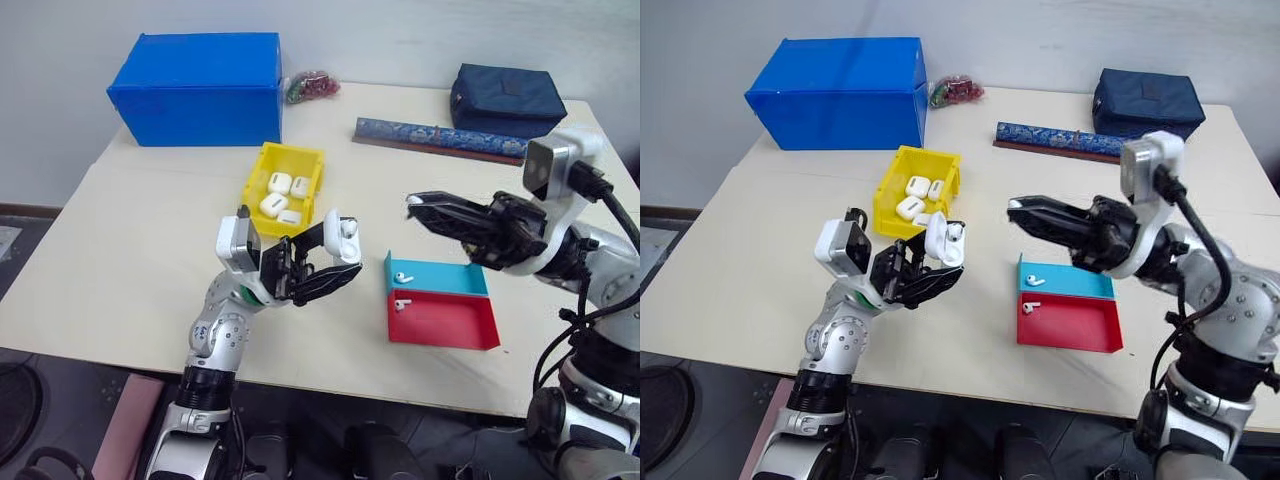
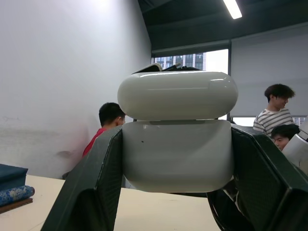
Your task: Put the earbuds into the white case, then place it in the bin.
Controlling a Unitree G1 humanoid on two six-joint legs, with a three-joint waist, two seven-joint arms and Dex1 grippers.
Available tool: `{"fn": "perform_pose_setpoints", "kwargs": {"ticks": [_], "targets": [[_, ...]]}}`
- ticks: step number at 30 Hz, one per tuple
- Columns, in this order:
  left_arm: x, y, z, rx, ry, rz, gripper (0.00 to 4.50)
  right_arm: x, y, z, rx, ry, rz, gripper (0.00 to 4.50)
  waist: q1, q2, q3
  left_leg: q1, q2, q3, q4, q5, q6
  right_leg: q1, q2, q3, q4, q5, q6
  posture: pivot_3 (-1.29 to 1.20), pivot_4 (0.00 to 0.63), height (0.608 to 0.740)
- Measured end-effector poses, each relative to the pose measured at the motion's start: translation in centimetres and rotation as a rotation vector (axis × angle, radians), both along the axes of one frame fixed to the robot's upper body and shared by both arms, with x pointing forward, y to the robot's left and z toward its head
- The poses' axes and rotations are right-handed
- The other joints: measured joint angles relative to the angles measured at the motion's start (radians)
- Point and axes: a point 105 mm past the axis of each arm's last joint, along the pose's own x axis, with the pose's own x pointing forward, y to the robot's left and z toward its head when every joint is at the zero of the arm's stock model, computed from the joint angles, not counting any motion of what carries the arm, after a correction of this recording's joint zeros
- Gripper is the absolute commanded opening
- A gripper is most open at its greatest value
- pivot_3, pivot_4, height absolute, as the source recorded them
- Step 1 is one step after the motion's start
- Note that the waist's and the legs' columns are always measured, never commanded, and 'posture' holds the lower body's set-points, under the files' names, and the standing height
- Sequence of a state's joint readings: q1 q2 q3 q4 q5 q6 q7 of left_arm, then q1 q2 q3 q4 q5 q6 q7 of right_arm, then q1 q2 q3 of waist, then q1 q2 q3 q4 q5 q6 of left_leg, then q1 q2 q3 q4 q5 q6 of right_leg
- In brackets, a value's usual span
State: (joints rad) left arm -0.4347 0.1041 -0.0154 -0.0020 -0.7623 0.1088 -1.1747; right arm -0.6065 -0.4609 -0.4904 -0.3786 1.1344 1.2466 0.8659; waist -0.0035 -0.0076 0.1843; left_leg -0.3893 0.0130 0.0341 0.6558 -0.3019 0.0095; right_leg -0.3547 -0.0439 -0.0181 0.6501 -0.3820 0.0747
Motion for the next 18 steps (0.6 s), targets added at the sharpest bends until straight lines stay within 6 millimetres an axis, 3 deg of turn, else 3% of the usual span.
{"fn": "perform_pose_setpoints", "kwargs": {"ticks": [3,9,18], "targets": [[0.4,0.0,-0.1,-0.001,0.008,-0.001,2.80,-1.4,1.7,-0.1,0.045,-0.010,0.027,0.43,0.000,0.000,0.000,-0.002,0.000,0.000,0.001,0.000,0.000,-0.004,0.000,0.000,0.004,0.000,0.000,0.00,0.150,0.740],[0.4,-0.3,0.0,-0.006,0.008,-0.019,2.80,-1.9,3.6,-1.2,0.055,0.015,0.034,0.43,-0.002,0.000,0.000,-0.002,0.000,0.001,0.003,0.000,0.000,-0.004,0.000,0.001,0.004,0.000,0.000,0.00,0.150,0.740],[0.4,-0.4,-0.2,0.000,0.020,-0.020,2.80,-2.1,4.4,-2.0,0.035,0.051,0.055,0.43,-0.002,0.000,0.000,-0.002,0.000,0.001,0.003,0.000,0.000,-0.004,0.000,0.002,0.004,0.000,0.000,0.00,0.150,0.740]]}}
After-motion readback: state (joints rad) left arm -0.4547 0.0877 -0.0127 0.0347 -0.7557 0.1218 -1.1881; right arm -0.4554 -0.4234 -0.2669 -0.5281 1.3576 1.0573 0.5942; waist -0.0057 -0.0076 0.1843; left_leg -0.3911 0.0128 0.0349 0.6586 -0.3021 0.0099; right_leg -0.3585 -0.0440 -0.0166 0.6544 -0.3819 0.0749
